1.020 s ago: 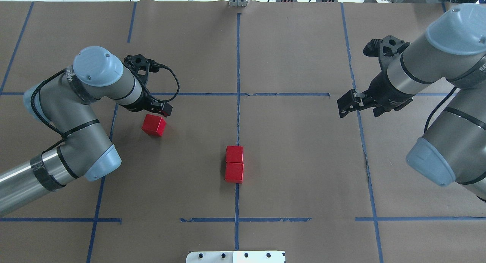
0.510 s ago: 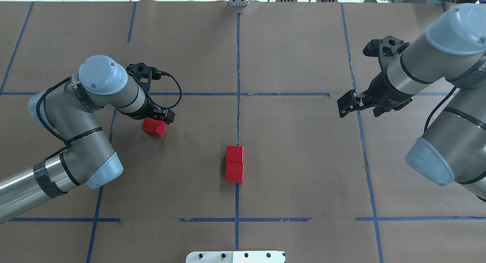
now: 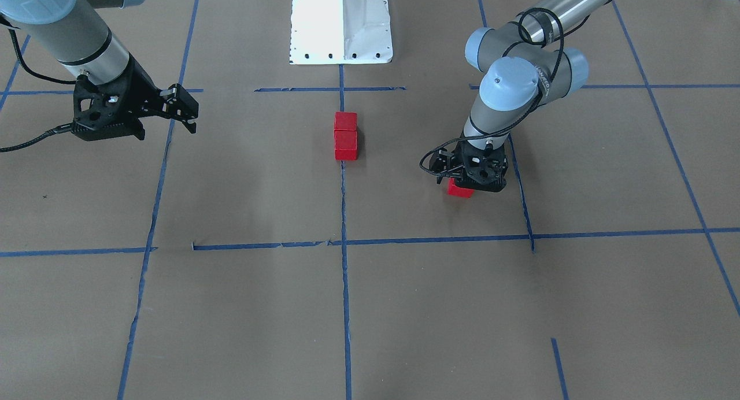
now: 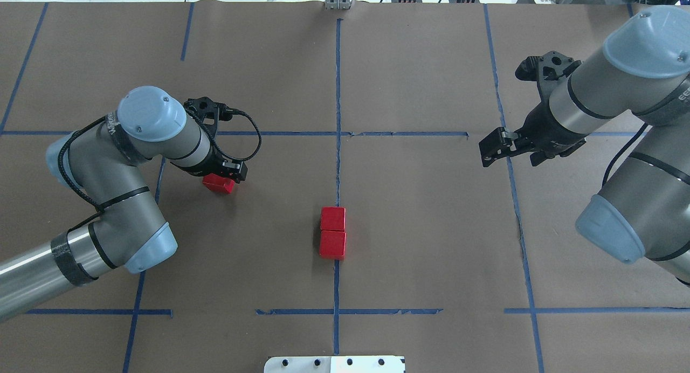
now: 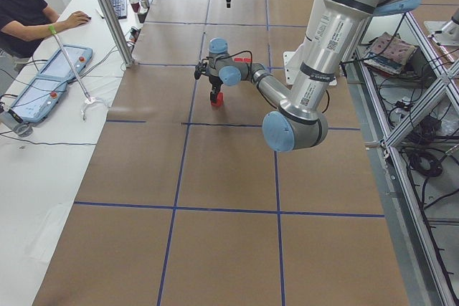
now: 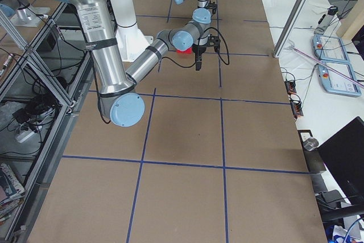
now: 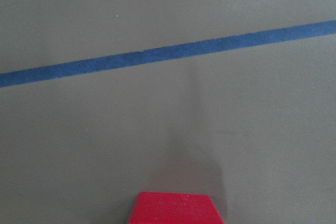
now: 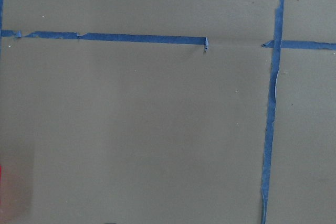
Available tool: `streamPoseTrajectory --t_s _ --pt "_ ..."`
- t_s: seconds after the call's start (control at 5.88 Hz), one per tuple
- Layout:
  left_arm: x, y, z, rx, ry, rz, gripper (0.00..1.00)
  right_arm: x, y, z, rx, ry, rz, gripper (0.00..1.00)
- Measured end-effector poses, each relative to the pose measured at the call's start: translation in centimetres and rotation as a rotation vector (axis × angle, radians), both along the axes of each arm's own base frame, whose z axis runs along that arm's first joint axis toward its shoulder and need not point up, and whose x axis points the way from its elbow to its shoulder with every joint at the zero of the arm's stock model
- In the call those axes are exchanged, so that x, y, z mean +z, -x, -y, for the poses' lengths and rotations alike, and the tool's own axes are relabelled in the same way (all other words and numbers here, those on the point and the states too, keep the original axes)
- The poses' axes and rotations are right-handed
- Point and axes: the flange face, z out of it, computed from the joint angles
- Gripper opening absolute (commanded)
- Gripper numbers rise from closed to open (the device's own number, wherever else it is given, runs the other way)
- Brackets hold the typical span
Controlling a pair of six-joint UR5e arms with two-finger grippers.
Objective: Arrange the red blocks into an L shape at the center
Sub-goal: 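Carry the cube with the left gripper beside the farther center cube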
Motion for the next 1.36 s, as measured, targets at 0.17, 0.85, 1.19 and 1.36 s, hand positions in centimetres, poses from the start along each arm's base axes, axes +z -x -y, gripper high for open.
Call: streamPoseTrajectory --t_s 0.17,0.85,1.19,1.36 --pt "0.0 0.0 0.0 0.001 -0.002 0.001 0.0 0.1 0.0 0.0 0.0 0.0 -0.001 1.0" --pt "-6.8 0.6 -2.3 -0.194 0.183 -0.112 0.0 0.2 0.0 0.0 -0.004 0.001 -0.002 1.0" --pt "-10.3 -0.5 -5.0 -0.418 0.485 -0.123 0.01 0.3 0.0 0.0 -0.004 0.004 -0.002 1.0" --pt "-11.5 -0.7 -5.7 -0.554 0.633 -0.112 0.01 0.3 -0.1 0.0 -0.004 0.004 -0.001 1.0"
